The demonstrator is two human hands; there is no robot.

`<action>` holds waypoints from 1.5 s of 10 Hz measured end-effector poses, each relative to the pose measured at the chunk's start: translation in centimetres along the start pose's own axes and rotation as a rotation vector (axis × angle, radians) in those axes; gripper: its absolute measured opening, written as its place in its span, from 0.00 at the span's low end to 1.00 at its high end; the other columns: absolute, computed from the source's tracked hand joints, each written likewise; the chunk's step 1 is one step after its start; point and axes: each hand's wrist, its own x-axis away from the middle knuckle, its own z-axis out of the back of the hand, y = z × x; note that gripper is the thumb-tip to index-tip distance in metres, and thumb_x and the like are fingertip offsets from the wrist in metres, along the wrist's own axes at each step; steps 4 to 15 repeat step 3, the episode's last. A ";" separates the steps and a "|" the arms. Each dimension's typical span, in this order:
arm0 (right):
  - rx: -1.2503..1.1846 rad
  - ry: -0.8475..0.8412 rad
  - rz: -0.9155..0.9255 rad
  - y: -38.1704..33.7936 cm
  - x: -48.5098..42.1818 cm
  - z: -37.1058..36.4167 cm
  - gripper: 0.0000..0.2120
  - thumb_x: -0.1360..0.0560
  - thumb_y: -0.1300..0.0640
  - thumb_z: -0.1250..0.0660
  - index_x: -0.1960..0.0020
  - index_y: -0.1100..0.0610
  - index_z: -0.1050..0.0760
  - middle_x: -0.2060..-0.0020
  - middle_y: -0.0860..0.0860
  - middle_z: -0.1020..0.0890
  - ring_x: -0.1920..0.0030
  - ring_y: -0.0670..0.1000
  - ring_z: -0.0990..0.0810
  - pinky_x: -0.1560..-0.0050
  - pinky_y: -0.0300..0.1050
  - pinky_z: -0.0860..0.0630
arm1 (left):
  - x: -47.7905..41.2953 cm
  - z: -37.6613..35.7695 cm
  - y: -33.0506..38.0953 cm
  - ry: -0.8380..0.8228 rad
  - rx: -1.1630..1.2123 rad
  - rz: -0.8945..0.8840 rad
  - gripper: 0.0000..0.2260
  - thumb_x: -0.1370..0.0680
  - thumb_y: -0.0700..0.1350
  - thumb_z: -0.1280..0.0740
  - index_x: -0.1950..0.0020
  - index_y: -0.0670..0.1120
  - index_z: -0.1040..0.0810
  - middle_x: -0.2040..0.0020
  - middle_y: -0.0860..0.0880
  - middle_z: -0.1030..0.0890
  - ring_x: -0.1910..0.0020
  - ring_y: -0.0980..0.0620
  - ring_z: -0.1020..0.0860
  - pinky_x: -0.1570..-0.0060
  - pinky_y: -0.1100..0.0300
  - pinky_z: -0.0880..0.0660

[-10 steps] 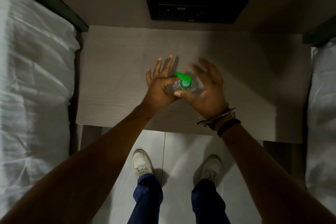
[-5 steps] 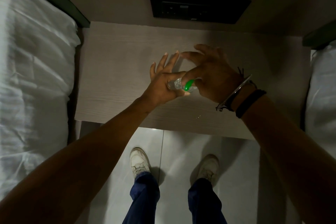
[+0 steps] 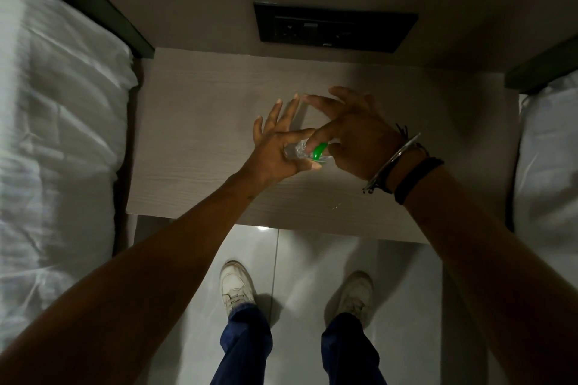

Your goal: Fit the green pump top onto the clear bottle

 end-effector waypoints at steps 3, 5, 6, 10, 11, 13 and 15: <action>-0.061 0.312 -0.064 -1.2 7.4 7.4 0.22 0.31 0.59 0.28 0.39 0.48 0.24 0.25 0.54 0.36 0.26 0.63 0.39 0.31 0.69 0.41 | 4.7 10.2 6.7 0.115 -0.167 0.055 0.40 0.31 0.64 0.29 0.23 0.53 0.39 0.20 0.46 0.52 0.22 0.47 0.55 0.29 0.35 0.57; -0.061 0.312 -0.064 -1.2 7.4 7.4 0.22 0.31 0.59 0.28 0.39 0.48 0.24 0.25 0.54 0.36 0.26 0.63 0.39 0.31 0.69 0.41 | 4.7 10.2 6.7 0.115 -0.167 0.055 0.40 0.31 0.64 0.29 0.23 0.53 0.39 0.20 0.46 0.52 0.22 0.47 0.55 0.29 0.35 0.57; -0.061 0.312 -0.064 -1.2 7.4 7.4 0.22 0.31 0.59 0.28 0.39 0.48 0.24 0.25 0.54 0.36 0.26 0.63 0.39 0.31 0.69 0.41 | 4.7 10.2 6.7 0.115 -0.167 0.055 0.40 0.31 0.64 0.29 0.23 0.53 0.39 0.20 0.46 0.52 0.22 0.47 0.55 0.29 0.35 0.57; -0.061 0.312 -0.064 -1.2 7.4 7.4 0.22 0.31 0.59 0.28 0.39 0.48 0.24 0.25 0.54 0.36 0.26 0.63 0.39 0.31 0.69 0.41 | 4.7 10.2 6.7 0.115 -0.167 0.055 0.40 0.31 0.64 0.29 0.23 0.53 0.39 0.20 0.46 0.52 0.22 0.47 0.55 0.29 0.35 0.57; -0.061 0.312 -0.064 -1.2 7.4 7.4 0.22 0.31 0.59 0.28 0.39 0.48 0.24 0.25 0.54 0.36 0.26 0.63 0.39 0.31 0.69 0.41 | 4.7 10.2 6.7 0.115 -0.167 0.055 0.40 0.31 0.64 0.29 0.23 0.53 0.39 0.20 0.46 0.52 0.22 0.47 0.55 0.29 0.35 0.57; -0.061 0.312 -0.064 -1.2 7.4 7.4 0.22 0.31 0.59 0.28 0.39 0.48 0.24 0.25 0.54 0.36 0.26 0.63 0.39 0.31 0.69 0.41 | 4.7 10.2 6.7 0.115 -0.167 0.055 0.40 0.31 0.64 0.29 0.23 0.53 0.39 0.20 0.46 0.52 0.22 0.47 0.55 0.29 0.35 0.57; -0.061 0.312 -0.064 -1.2 7.4 7.4 0.22 0.31 0.59 0.28 0.39 0.48 0.24 0.25 0.54 0.36 0.26 0.63 0.39 0.31 0.69 0.41 | 4.7 10.2 6.7 0.115 -0.167 0.055 0.40 0.31 0.64 0.29 0.23 0.53 0.39 0.20 0.46 0.52 0.22 0.47 0.55 0.29 0.35 0.57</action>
